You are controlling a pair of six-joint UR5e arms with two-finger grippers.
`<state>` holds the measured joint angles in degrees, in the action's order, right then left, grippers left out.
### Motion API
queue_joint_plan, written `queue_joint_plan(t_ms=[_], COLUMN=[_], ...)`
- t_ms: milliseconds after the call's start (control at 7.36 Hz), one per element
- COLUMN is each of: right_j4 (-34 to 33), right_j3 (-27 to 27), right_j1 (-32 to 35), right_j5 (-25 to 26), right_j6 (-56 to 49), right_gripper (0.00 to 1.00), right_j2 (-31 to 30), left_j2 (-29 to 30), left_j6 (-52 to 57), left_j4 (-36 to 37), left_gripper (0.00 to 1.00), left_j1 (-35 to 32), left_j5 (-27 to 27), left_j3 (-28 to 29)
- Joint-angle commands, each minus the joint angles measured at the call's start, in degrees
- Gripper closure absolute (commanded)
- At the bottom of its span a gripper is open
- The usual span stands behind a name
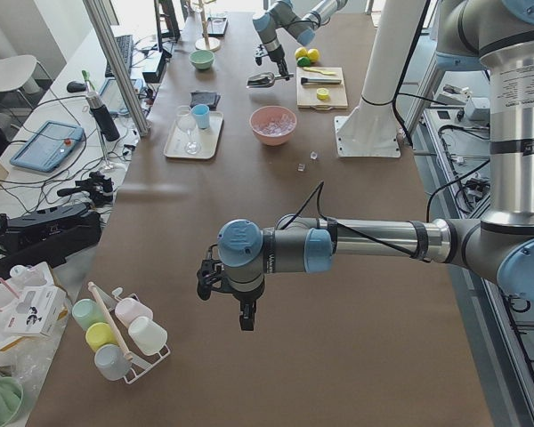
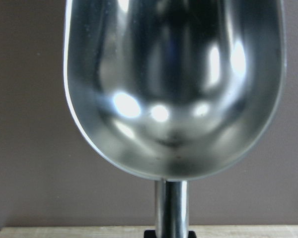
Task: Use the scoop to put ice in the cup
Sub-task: 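Lower the scoop onto the table and open the right gripper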
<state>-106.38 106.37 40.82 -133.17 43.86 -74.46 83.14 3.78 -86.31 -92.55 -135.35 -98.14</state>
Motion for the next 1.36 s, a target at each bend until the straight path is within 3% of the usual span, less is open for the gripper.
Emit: queue_joint_plan(t_ms=[0, 679, 815, 951, 1222], right_j4=[0.2, 5.9, 5.9, 6.0, 6.0], right_j3=[-0.9, -4.2, -4.2, -4.4, -4.0], right_j1=[0.0, 0.0, 0.0, 0.0, 0.0], right_j5=[1.1, 1.1, 1.1, 1.3, 1.2], right_j6=[0.0, 1.1, 1.1, 0.8, 1.0], right_gripper=[1.0, 1.0, 0.77, 0.03, 0.01], right_j2=[0.6, 0.6, 0.6, 0.1, 0.4], left_j2=[0.0, 0.0, 0.0, 0.0, 0.0], left_j6=[0.0, 0.0, 0.0, 0.0, 0.0], left_j4=[0.0, 0.0, 0.0, 0.0, 0.1], left_gripper=[0.02, 0.02, 0.02, 0.02, 0.02], left_j1=[0.0, 0.1, 0.2, 0.4, 0.4], left_j5=[0.0, 0.0, 0.0, 0.0, 0.0], left_j3=[0.0, 0.1, 0.1, 0.1, 0.1])
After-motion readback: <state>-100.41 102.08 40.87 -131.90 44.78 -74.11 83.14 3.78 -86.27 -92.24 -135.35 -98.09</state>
